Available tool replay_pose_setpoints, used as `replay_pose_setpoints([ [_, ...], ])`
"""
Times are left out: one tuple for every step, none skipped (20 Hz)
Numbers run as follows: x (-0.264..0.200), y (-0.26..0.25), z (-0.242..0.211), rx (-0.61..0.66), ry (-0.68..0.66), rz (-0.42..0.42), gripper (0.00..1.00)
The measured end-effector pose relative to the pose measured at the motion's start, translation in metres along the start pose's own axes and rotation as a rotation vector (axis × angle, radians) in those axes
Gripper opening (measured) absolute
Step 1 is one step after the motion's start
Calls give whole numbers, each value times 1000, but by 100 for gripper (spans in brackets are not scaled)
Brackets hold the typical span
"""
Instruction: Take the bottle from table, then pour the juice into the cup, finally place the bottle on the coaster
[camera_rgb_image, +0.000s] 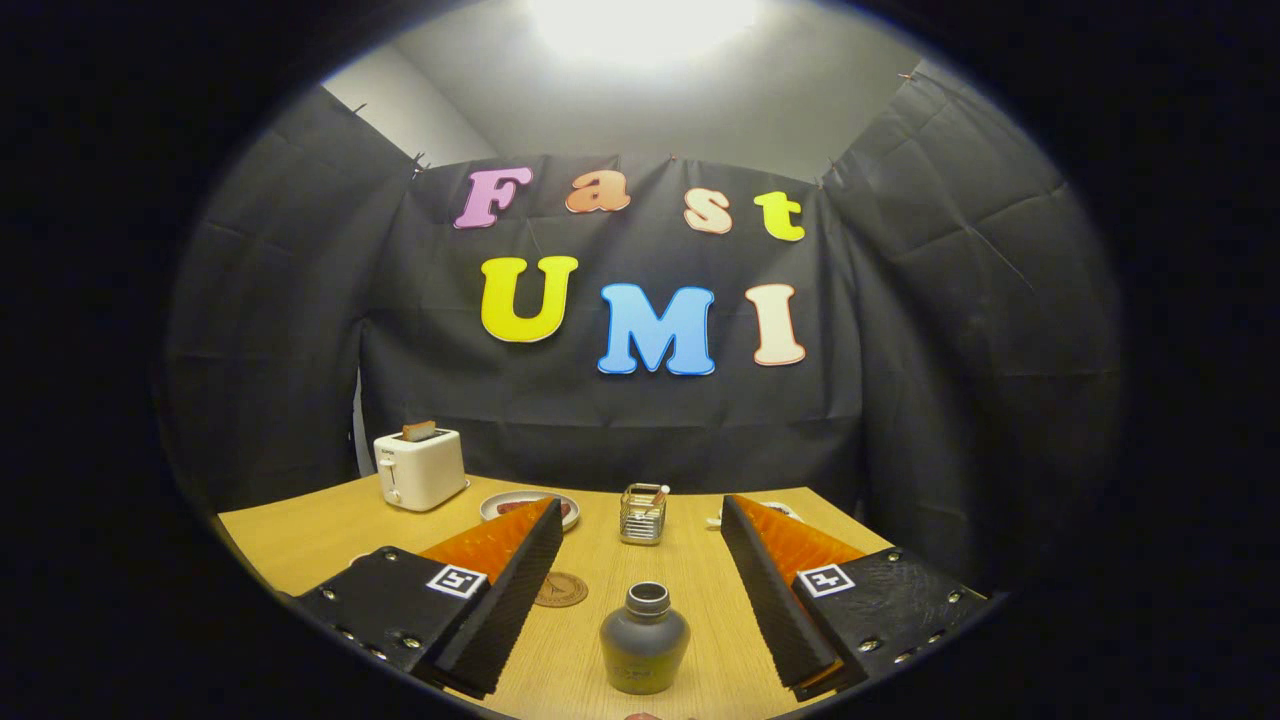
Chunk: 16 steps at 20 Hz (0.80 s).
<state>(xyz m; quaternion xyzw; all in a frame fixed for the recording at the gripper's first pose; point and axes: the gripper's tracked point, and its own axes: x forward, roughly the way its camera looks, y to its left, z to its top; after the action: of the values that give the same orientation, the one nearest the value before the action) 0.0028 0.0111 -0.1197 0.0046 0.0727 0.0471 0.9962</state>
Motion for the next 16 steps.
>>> replay_pose_setpoints([
  [1, 0, -6, 5, 12, 2, 98],
  [1, 0, -15, 7, 27, 4, 97],
  [2, -1, -22, 8, 44, 7, 98],
  [3, -1, -31, 10, 63, 12, 97],
  [4, 1, -41, 9, 85, 19, 98],
  [4, 1, -49, 4, 103, 24, 97],
  [6, 2, -57, 4, 120, 29, 97],
  [6, 2, -64, 12, 138, 33, 97],
  [6, 2, -72, 18, 153, 34, 98],
  [6, 2, -78, 24, 165, 32, 97],
  [7, 2, -84, 29, 176, 31, 97],
  [8, 2, -91, 31, 190, 29, 98],
  [9, 1, -99, 30, 206, 25, 98],
  [10, -1, -106, 31, 218, 21, 98],
  [11, -2, -111, 35, 230, 18, 97],
  [11, -2, -116, 37, 242, 16, 98],
])
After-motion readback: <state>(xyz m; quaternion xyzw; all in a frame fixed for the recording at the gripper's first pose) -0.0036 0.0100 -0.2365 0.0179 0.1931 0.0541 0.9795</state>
